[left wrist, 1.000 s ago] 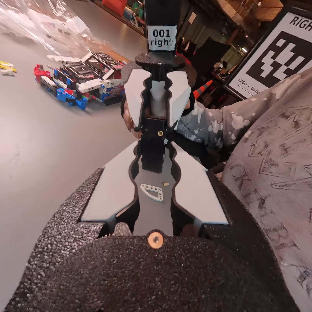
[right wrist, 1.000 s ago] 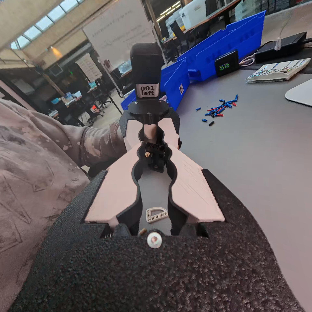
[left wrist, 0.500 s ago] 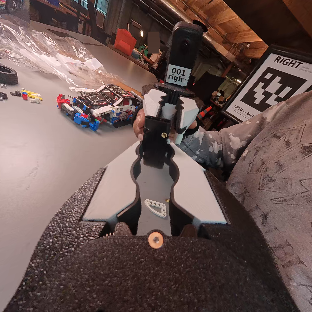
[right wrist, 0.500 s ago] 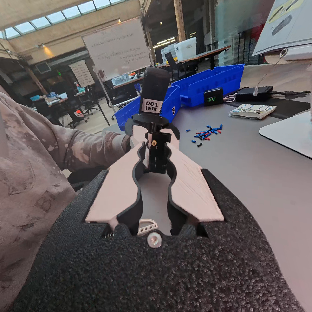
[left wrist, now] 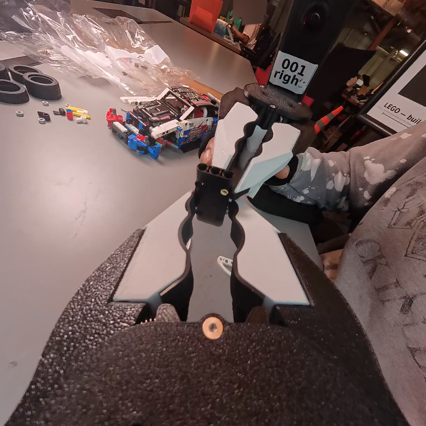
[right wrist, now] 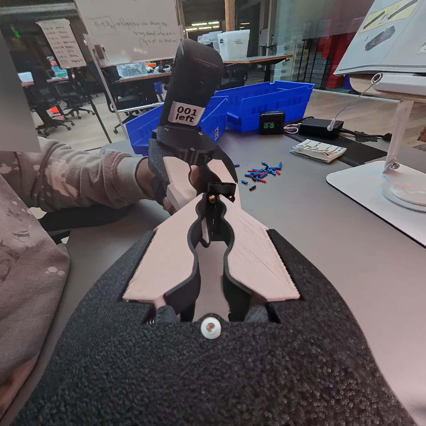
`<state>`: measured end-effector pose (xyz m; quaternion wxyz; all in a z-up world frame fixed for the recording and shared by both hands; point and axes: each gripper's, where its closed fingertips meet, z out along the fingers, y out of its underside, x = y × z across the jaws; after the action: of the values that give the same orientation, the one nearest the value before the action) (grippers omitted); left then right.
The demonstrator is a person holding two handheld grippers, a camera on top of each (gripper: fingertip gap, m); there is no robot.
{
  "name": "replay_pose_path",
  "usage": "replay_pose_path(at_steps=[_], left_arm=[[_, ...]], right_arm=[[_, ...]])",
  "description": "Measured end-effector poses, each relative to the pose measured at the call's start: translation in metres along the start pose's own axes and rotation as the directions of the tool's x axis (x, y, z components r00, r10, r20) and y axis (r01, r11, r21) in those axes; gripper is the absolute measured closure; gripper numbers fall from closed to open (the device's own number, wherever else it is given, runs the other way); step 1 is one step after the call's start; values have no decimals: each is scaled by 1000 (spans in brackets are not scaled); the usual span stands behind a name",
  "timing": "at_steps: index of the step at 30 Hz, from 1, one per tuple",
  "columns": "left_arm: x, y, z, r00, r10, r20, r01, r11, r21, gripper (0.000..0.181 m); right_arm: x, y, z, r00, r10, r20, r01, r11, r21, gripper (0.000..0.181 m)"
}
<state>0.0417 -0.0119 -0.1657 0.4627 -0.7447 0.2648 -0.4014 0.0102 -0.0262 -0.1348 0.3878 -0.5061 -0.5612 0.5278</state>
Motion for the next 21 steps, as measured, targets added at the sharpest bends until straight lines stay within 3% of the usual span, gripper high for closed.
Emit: replay_pose_path(at_steps=[11,17,21], left_arm=[[19,-31,-14,981,-88,-175,121,976,183,156],[16,-47,-24,982,-94,-162,136,953,270,157],[16,-47,-26,987,-69,-145,106,959,263,157]], right_arm=[[-7,-26,-15,986,95,140,-116,982,150,175],[-5,-33,-18,979,127,156,-155,972,179,179],[-7,-30,-17,982,112,155,-138,975,172,179]])
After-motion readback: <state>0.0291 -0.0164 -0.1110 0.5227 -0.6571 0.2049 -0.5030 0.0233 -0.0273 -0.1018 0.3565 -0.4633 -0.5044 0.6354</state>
